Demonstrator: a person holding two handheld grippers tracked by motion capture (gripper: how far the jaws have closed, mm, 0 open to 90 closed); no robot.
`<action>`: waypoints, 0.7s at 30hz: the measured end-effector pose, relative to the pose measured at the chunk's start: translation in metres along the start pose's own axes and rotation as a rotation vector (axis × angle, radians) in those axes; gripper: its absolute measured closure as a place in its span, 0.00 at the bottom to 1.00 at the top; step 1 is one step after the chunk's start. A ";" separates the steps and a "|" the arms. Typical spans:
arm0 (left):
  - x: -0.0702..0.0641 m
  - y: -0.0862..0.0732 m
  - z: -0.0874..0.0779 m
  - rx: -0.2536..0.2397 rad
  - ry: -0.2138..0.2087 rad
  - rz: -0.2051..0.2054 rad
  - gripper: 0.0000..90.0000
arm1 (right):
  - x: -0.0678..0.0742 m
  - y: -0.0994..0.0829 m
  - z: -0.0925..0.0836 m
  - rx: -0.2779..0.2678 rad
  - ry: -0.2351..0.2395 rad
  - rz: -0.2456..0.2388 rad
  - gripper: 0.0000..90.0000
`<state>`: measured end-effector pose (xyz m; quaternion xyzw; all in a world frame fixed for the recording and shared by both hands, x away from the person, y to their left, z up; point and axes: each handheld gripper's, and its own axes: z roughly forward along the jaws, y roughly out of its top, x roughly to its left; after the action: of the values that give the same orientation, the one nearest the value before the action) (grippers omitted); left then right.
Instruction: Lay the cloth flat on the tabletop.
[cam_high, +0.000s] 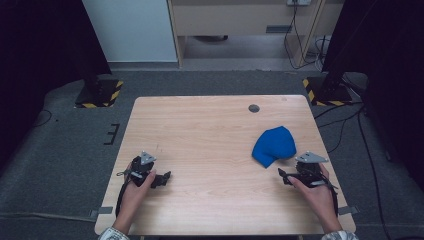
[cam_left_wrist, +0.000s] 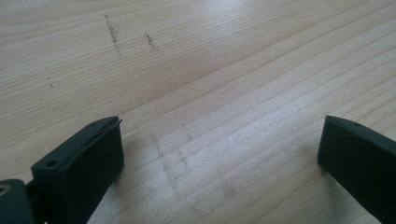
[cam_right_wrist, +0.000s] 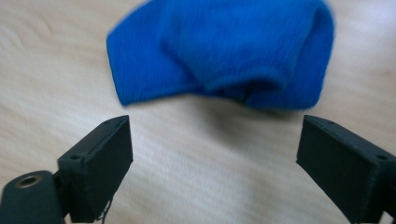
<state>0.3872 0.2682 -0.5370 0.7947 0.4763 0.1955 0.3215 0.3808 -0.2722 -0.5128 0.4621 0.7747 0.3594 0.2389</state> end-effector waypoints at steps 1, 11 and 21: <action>0.000 0.000 0.000 0.000 0.000 0.000 0.00 | 0.000 0.007 -0.002 -0.031 -0.013 -0.007 0.19; -0.001 0.000 0.000 -0.002 -0.002 0.000 0.00 | -0.011 0.055 0.033 -0.032 0.046 0.023 0.11; -0.002 -0.001 -0.001 -0.001 0.002 -0.001 0.00 | -0.017 0.043 0.071 0.083 0.020 -0.043 0.42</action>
<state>0.3856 0.2669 -0.5370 0.7941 0.4770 0.1962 0.3214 0.4617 -0.2497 -0.5236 0.4512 0.8010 0.3264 0.2196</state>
